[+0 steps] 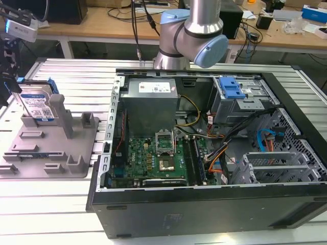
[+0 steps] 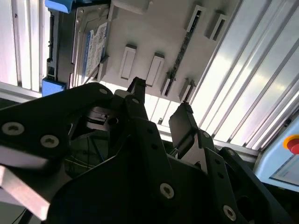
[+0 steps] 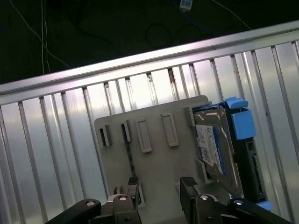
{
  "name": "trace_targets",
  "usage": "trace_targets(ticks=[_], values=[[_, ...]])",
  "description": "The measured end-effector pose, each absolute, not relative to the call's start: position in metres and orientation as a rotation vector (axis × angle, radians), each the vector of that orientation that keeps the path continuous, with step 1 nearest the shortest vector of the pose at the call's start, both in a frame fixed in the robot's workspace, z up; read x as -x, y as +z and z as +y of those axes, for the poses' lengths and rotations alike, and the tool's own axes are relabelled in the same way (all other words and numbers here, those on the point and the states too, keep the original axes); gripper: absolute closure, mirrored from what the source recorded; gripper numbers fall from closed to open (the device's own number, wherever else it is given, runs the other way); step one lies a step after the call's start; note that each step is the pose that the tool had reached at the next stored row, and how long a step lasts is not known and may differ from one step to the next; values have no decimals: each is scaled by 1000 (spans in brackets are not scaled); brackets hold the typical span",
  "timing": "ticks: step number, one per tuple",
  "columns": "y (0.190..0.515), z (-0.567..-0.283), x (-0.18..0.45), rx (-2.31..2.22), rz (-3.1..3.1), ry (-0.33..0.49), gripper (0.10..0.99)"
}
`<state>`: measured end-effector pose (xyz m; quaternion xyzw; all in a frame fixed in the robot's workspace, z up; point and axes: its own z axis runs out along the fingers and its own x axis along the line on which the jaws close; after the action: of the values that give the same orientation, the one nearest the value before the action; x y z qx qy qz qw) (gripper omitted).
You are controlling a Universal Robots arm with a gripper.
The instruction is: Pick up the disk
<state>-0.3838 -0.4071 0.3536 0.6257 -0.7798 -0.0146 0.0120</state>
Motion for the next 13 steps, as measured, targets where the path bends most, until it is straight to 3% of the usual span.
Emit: trace_targets(ticks=[13], values=[[353,-394,385,-2036,-2386,-30,604]])
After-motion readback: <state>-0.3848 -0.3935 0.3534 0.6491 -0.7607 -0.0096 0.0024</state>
